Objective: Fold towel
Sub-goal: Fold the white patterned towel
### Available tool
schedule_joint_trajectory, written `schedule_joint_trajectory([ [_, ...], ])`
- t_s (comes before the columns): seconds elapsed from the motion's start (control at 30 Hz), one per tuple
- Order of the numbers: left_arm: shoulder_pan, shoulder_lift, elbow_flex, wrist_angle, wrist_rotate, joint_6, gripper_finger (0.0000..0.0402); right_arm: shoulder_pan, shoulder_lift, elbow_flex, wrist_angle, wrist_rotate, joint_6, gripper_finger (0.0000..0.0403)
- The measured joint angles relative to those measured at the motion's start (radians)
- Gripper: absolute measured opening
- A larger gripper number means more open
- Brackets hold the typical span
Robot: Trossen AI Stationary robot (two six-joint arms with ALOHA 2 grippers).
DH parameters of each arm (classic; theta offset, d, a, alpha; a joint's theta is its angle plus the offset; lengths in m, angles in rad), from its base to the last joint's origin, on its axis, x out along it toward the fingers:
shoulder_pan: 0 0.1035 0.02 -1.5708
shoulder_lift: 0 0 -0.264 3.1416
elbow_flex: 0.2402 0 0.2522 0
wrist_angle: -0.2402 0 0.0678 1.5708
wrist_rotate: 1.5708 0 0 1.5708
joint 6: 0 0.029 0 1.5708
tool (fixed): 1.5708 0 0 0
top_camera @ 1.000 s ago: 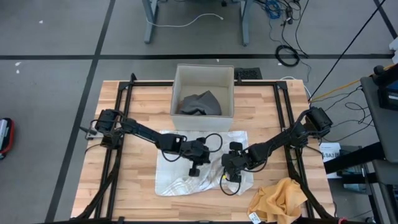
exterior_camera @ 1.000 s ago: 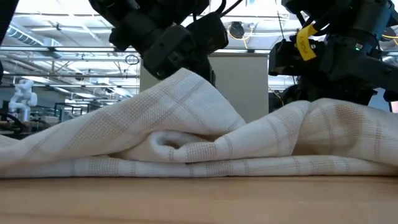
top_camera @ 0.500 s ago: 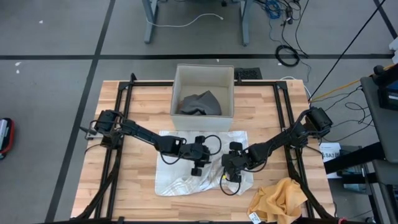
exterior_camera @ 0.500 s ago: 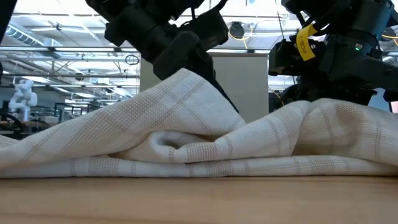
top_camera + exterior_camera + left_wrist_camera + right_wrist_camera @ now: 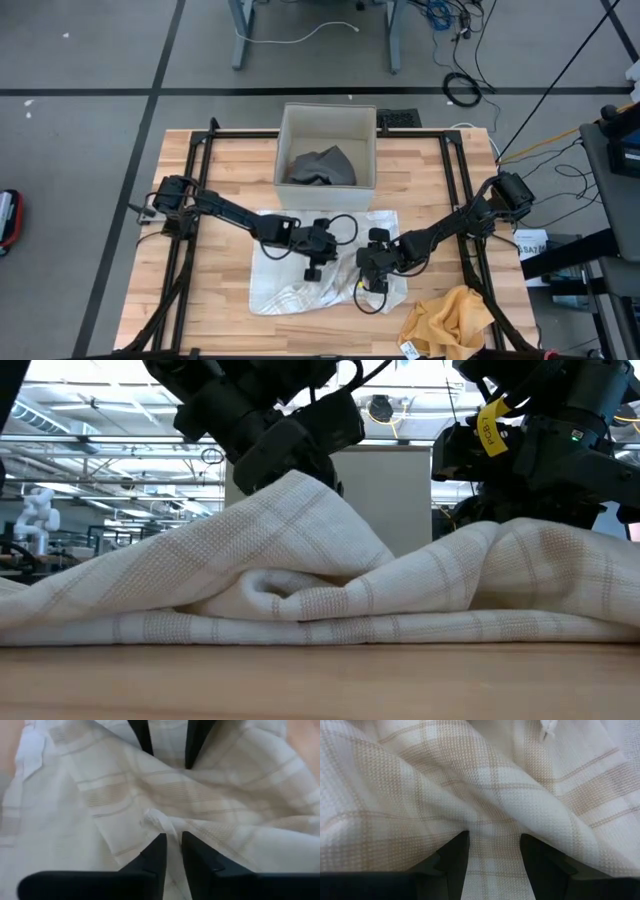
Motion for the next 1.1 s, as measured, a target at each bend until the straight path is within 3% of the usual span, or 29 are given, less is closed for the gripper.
schedule_joint_trajectory([
  [0.23, 0.0, 0.0, 0.0, -0.007, -0.04, 0.069, 0.0006, 0.0, 0.0, 0.0, 0.005, 0.0, 0.006, 0.0169],
  [0.43, -0.002, -0.022, -0.001, -0.056, -0.07, 0.105, 0.0002, 0.0, 0.0, 0.0, 0.005, 0.0, 0.008, 0.0169],
  [0.57, -0.013, -0.086, 0.0, -0.142, -0.143, 0.136, 0.0002, 0.0, 0.0, 0.0, -0.001, 0.0, 0.008, 0.0169],
  [0.8, -0.044, -0.271, 0.01, -0.406, -0.278, 0.134, 0.0001, 0.0, 0.0, 0.0, -0.011, -0.001, 0.008, 0.0169],
  [0.93, -0.064, -0.356, 0.01, -0.667, -0.366, 0.057, 0.0001, 0.0, 0.0, 0.0, -0.015, -0.001, 0.008, 0.0169],
  [1.1, -0.08, -0.381, 0.009, -0.998, -0.383, -0.093, 0.0, 0.0, 0.0, 0.0, -0.021, -0.001, 0.008, 0.0169],
])
